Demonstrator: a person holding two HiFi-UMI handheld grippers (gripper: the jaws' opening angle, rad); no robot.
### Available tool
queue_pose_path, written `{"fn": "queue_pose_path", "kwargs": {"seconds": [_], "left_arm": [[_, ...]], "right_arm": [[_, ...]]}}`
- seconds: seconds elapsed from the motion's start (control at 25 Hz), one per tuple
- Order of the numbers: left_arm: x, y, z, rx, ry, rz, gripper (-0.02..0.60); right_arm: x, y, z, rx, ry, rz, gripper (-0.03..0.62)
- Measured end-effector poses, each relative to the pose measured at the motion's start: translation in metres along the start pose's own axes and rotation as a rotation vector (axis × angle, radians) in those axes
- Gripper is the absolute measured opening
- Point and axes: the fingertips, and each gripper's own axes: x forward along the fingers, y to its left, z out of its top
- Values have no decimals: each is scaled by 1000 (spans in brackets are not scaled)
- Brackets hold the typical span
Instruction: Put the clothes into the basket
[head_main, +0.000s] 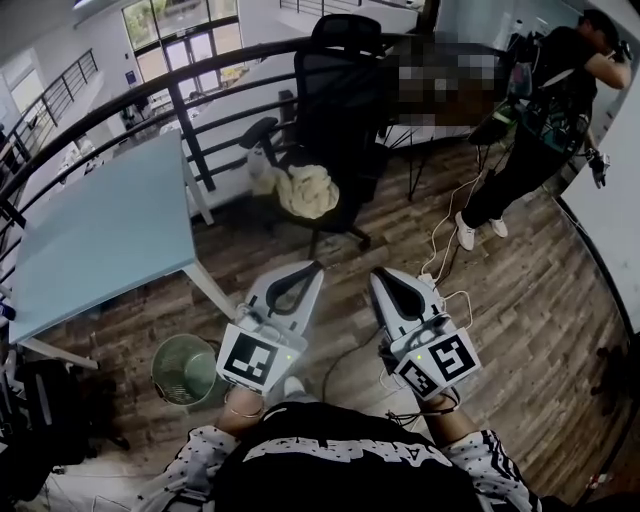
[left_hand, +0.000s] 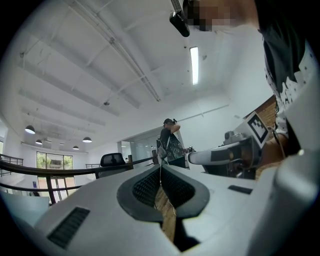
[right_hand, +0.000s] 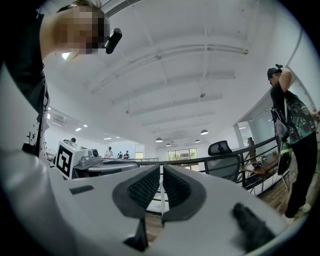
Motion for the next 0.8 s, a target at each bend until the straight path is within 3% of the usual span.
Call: {"fn": "queue_pose_path", "kwargs": {"seconds": [0.8], "left_arm": [[-3, 94, -32, -17, 9, 8, 15]], "right_arm": [[96, 5, -15, -8, 32, -1, 32]]}}
